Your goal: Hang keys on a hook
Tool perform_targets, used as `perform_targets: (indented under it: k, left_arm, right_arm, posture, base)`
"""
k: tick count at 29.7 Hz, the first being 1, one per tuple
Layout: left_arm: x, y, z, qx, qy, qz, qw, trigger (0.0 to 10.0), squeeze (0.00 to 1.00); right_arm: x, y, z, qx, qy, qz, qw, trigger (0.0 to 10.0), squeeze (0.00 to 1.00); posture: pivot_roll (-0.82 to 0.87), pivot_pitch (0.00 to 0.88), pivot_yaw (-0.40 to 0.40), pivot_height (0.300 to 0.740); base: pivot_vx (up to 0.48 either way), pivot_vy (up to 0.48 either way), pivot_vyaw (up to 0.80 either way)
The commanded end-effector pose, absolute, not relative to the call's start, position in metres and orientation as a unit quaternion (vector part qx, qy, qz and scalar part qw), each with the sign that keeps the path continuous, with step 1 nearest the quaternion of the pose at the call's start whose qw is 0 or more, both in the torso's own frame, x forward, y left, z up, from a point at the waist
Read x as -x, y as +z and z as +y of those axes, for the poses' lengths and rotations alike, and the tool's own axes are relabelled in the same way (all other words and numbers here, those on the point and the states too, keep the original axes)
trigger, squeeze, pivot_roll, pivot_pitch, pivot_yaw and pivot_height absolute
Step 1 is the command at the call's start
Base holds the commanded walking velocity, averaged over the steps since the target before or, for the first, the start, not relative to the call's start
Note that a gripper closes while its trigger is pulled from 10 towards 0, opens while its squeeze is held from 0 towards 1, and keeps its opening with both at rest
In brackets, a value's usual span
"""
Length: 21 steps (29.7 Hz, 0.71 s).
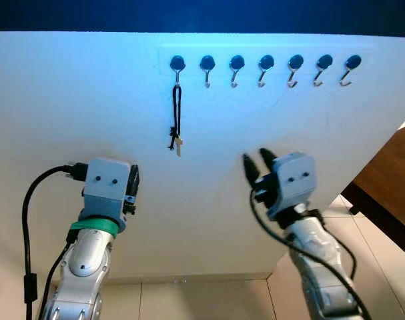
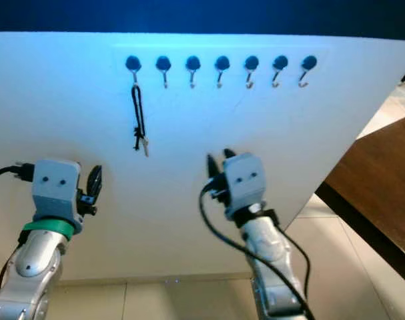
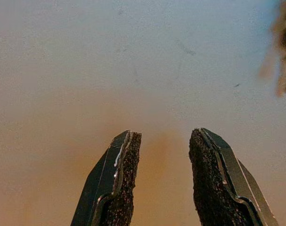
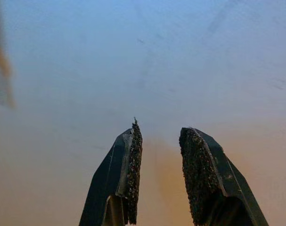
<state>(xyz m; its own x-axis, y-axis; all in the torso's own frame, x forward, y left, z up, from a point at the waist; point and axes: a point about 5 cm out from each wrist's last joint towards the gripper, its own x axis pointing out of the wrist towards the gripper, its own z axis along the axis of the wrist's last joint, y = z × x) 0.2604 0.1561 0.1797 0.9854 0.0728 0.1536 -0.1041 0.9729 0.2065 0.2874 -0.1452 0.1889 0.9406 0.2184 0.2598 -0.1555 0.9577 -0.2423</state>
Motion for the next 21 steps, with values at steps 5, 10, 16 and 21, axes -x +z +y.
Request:
perform_targets:
  k: [5, 10, 16, 21]
  left_arm:
    - [-0.262, 0.174, 0.154, -0.100, 0.048, -0.068, 0.992, 10.0, 0.00]
    - [-0.263, 0.177, 0.153, -0.093, 0.050, -0.075, 0.992, 10.0, 0.00]
    - [-0.262, 0.178, 0.153, -0.092, 0.050, -0.079, 0.991, 10.0, 0.00]
    - [-0.263, 0.179, 0.153, -0.092, 0.050, -0.082, 0.991, 10.0, 0.00]
  right_arm:
    - [-0.292, 0.182, -0.142, 0.090, 0.085, -0.120, 0.985, 10.0, 0.00]
    - [-0.292, 0.182, -0.135, 0.083, 0.088, -0.121, 0.985, 10.0, 0.00]
    - [-0.294, 0.183, -0.133, 0.076, 0.092, -0.122, 0.985, 10.0, 0.00]
    - [-0.295, 0.184, -0.133, 0.073, 0.090, -0.122, 0.986, 10.0, 0.00]
  posture:
    - [-0.14, 0.009, 0.049, 0.740]
    - [-0.13, 0.007, 0.051, 0.740]
    - [-0.12, 0.006, 0.052, 0.740]
    - [-0.11, 0.007, 0.056, 0.740]
  base:
    - [-0.339, 0.000, 0.00]
    - [-0.416, 0.000, 0.00]
    - [-0.422, 0.000, 0.00]
    - [-0.423, 0.000, 0.00]
